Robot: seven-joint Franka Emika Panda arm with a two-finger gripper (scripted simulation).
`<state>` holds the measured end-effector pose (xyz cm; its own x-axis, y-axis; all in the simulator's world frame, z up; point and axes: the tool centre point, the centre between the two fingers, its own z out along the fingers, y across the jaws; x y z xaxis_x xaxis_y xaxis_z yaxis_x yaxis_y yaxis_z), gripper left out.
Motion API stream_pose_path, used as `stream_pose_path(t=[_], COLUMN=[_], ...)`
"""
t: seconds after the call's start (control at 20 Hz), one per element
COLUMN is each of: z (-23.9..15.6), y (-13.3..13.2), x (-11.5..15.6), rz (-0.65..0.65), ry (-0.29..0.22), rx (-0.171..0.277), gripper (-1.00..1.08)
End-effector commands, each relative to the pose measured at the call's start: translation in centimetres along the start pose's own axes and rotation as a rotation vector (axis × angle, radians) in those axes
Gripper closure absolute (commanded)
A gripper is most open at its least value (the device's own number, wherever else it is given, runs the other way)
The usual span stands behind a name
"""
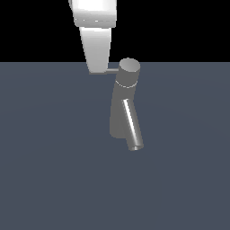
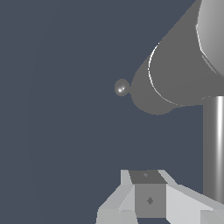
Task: Turn on the faucet by rotating a designated handle.
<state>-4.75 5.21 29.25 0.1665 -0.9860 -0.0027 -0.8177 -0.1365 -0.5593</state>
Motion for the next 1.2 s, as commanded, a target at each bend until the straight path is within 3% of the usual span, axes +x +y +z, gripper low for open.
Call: stream_pose_path(t=[0.0,1.15], z=[0.0,0.0], y=[0.2,5.5], x=[0.0,-0.4], rz=[0.0,0.0], ry=[0.0,0.001], rx=[0.0,0.0], gripper=[1.08,1.08])
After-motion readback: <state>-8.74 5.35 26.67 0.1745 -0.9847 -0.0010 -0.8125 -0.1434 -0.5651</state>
